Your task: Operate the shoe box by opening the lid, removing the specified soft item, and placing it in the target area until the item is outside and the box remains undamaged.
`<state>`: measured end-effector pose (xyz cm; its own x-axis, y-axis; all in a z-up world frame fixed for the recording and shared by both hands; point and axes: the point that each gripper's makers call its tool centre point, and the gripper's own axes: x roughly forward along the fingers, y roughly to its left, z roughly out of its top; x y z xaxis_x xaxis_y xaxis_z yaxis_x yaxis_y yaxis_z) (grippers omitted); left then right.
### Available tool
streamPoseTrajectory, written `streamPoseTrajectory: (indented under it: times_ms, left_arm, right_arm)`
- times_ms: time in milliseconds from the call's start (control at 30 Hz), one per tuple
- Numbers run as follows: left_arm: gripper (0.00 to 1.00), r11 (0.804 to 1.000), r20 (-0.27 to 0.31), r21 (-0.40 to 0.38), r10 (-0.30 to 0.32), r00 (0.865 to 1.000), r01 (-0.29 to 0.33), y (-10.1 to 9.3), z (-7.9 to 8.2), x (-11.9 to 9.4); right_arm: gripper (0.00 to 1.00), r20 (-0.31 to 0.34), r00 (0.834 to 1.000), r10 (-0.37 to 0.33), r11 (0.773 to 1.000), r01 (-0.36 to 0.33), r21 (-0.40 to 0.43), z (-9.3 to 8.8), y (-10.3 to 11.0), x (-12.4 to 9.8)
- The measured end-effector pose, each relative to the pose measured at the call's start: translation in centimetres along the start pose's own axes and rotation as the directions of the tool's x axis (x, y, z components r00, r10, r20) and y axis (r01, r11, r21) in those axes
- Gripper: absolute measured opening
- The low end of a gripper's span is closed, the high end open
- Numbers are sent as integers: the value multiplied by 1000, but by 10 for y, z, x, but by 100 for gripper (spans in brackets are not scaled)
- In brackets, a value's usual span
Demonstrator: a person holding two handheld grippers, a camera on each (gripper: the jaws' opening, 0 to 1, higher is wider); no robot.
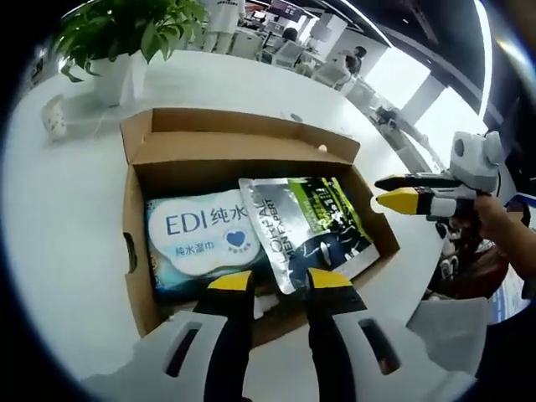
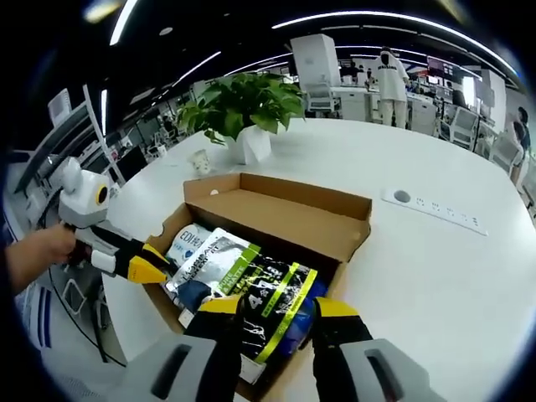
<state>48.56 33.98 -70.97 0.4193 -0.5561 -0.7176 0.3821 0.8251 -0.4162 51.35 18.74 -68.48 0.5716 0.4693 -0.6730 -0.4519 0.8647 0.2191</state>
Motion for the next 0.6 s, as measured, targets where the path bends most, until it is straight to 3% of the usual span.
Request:
streamPoseTrajectory:
  times_ms: [333, 600]
  left_arm:
    - [17, 998, -22, -58, -28, 999, 27, -2, -10, 15]
    - [4, 996, -7, -78, -45, 999, 44, -3, -7, 15]
  right_arm:
    - [29, 23, 999, 23, 1000, -22, -14, -3, 3, -2]
    - [28, 22, 999, 37, 999, -37, -18, -7, 4, 1]
